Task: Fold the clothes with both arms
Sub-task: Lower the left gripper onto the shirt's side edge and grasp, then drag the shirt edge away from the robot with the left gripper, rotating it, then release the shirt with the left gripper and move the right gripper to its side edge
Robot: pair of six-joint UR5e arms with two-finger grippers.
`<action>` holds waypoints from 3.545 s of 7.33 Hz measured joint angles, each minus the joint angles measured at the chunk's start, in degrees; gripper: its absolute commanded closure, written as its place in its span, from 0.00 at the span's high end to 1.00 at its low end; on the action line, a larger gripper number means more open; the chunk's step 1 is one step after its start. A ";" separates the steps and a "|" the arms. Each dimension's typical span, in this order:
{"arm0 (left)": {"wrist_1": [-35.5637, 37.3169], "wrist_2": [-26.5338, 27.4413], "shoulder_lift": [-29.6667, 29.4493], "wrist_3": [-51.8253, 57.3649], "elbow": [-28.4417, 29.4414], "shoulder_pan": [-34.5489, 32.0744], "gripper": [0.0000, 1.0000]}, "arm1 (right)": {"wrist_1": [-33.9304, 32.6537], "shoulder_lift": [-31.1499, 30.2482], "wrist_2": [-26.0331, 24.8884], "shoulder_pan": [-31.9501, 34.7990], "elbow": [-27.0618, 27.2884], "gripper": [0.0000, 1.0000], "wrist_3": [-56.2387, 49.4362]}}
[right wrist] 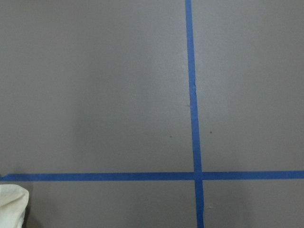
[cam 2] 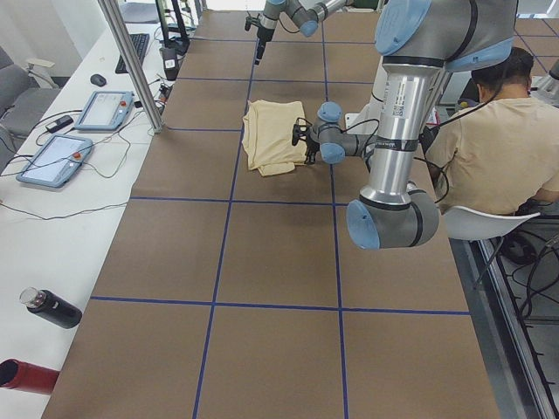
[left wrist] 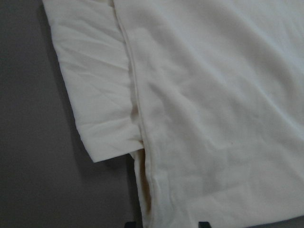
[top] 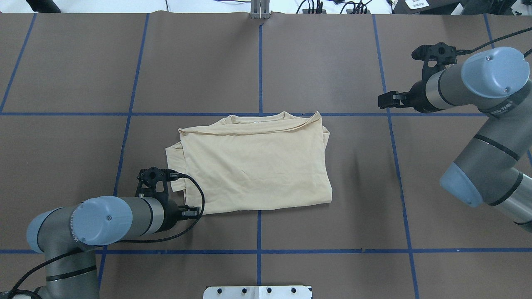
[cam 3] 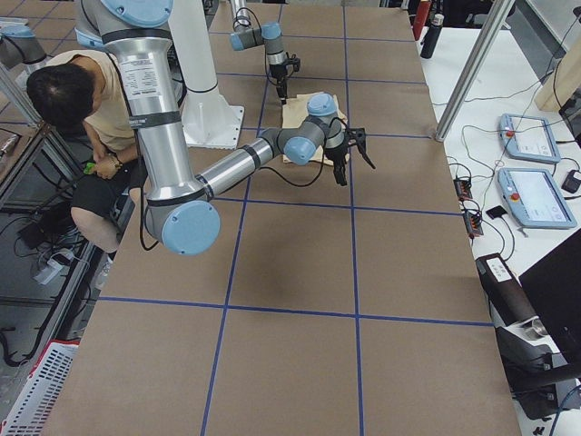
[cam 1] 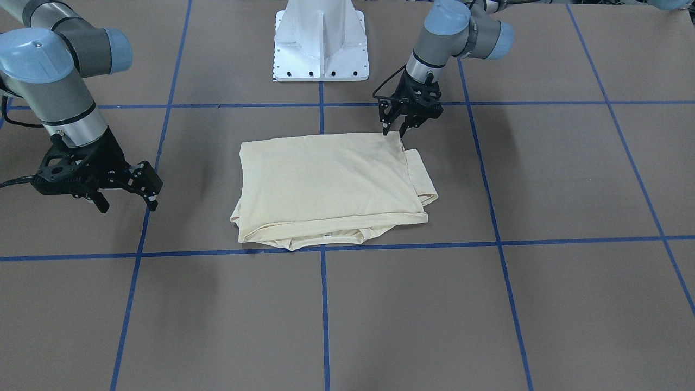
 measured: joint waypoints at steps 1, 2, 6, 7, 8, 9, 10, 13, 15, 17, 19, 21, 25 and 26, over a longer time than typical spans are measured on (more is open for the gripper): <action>0.00 0.00 -0.45 -0.02 0.42 -0.03 0.00 | 0.02 -0.02 0.04 0.00 0.01 1.00 -0.02; 0.00 0.00 -0.62 -0.03 0.53 -0.14 0.00 | 0.01 -0.03 0.06 0.00 0.05 1.00 -0.03; 0.10 -0.06 0.77 2.10 0.37 -4.67 0.00 | 0.02 0.15 0.00 0.00 0.17 1.00 0.12; 0.14 0.00 1.08 4.67 1.53 -7.57 0.00 | 0.00 0.19 -0.01 -0.03 0.17 1.00 0.28; 0.14 0.03 0.86 8.57 3.72 -11.34 0.00 | -0.01 0.21 -0.03 -0.06 0.20 1.00 0.47; 0.15 0.00 -1.12 13.68 7.27 -15.97 0.00 | -0.01 0.22 -0.07 -0.07 0.23 1.00 0.61; 0.05 -0.05 -6.52 18.02 13.76 -20.63 0.00 | -0.02 0.22 -0.09 -0.08 0.28 1.00 0.70; -6.35 -0.32 -28.13 21.21 40.22 -26.56 0.00 | 0.01 0.28 -0.10 -0.19 0.33 1.00 0.77; -10.09 -0.54 -31.65 23.81 45.85 -28.38 0.99 | -0.02 0.31 -0.10 -0.31 0.25 1.00 0.83; -10.72 -0.87 -31.82 30.48 47.10 -31.41 1.00 | -0.11 1.19 -0.20 -1.11 -0.03 1.00 1.78; -10.97 -4.64 -31.07 36.76 46.92 -34.06 1.00 | -0.77 4.90 -1.97 -4.27 -0.82 1.00 6.98; -13.04 -6.78 -27.35 38.49 44.05 -34.71 1.00 | -5.42 13.79 -7.46 -10.07 -4.64 1.00 17.88; -14.64 -7.05 -25.29 38.12 42.35 -34.42 1.00 | -11.40 28.57 -19.87 -20.78 -15.81 0.47 35.15; -14.67 -7.07 -25.27 38.07 42.30 -34.38 1.00 | -11.39 30.13 -21.69 -22.29 -17.82 0.41 36.70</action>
